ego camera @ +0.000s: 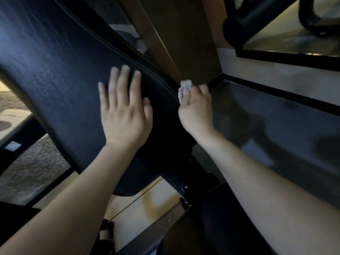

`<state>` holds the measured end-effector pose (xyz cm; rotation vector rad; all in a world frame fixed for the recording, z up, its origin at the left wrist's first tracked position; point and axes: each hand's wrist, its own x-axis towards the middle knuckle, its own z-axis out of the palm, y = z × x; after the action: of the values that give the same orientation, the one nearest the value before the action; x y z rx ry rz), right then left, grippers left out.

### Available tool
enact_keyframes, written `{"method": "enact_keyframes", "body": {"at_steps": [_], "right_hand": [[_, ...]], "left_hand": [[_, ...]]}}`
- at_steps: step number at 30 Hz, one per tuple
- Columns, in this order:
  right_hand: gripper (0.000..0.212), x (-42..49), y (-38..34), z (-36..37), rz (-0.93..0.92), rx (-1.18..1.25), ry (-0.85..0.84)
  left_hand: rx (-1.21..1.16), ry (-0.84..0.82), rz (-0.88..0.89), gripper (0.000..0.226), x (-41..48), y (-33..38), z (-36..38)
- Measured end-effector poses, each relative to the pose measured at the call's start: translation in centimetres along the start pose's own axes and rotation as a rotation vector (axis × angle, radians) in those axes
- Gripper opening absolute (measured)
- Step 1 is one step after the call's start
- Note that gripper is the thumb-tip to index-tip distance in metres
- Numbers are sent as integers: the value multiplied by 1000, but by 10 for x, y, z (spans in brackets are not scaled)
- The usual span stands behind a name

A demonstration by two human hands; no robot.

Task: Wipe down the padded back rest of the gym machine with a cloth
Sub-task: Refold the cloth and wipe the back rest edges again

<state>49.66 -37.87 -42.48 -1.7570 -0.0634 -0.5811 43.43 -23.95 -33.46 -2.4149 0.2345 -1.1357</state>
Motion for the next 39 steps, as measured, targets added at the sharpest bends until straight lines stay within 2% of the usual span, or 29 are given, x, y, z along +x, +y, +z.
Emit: {"method": "enact_keyframes", "body": {"at_steps": [4,7,11,14,17,22,24,28,31,33,35,37,39], "right_hand": [[33,-14,22,-8,-1,90,0],[32,7,-7,2,-106,63,51],[31,45,-36,5,-195,14,-57],[28,27,-24,-10,-129,15,-59],[32,32,-45,-7,-16,-16,-75],[34,64,-90,-6,-103,-125,-230],[32,54,-87,-17,3,-134,-267],[24,45,-99,-20,161,-102,-211],[20,64,-134,-7,121,-70,-168],[18,75,-153,1,80,-63,-218],[19,78,-150,3,90,-40,-246],[25,70,-136,-4,115,-122,-225],[22,64,-133,-5,132,-171,-170]], "left_hand": [[101,-54,-57,66,6,-7,9],[100,-56,-38,66,6,-8,8],[75,-74,-34,66,9,-9,4],[12,-135,-16,66,11,-13,-5],[-69,-174,-15,63,24,-22,-21],[-127,-191,-41,62,72,-48,-39],[-123,-185,-36,63,91,-65,-44],[-71,-225,-29,70,123,-98,-47],[0,-263,-5,74,133,-109,-41],[45,-261,17,74,132,-110,-38],[71,-259,20,74,131,-111,-37],[62,-263,28,74,131,-110,-36],[52,-260,35,74,132,-110,-35]]}}
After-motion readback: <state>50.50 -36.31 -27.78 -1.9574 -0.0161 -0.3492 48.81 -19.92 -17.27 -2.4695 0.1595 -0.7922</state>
